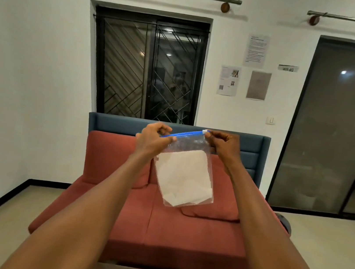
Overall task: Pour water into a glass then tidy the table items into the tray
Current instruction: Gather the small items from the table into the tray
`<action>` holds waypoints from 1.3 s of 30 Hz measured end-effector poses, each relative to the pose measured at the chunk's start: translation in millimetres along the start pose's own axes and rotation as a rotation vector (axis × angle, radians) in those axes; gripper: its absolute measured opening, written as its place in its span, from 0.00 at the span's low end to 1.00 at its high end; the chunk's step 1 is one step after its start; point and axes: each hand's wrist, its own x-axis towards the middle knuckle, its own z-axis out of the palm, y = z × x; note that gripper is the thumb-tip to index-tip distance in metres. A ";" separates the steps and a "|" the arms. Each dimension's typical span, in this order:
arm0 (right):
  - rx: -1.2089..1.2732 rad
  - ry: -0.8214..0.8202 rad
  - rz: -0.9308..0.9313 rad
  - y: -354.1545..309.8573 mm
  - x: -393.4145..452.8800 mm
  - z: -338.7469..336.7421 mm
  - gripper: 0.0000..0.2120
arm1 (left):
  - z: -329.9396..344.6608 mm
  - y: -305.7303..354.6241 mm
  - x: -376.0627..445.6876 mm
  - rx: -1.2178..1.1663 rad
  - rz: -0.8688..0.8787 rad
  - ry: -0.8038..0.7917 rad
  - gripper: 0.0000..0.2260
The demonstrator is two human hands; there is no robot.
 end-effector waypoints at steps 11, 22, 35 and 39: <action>0.055 0.013 0.052 -5.2 -17.0 14.7 0.08 | 23.8 49.7 3.1 -0.200 0.266 -0.320 0.11; 0.014 0.124 0.181 1.6 -19.5 23.6 0.12 | 28.8 42.2 -1.8 -0.027 0.204 -0.248 0.05; -0.061 0.326 0.236 -10.7 -5.3 -7.0 0.08 | -10.9 -8.4 -9.3 -0.090 0.080 -0.130 0.01; -0.112 0.235 0.189 -7.7 -10.0 -7.4 0.09 | -21.7 -7.2 -13.3 -0.201 0.056 -0.123 0.02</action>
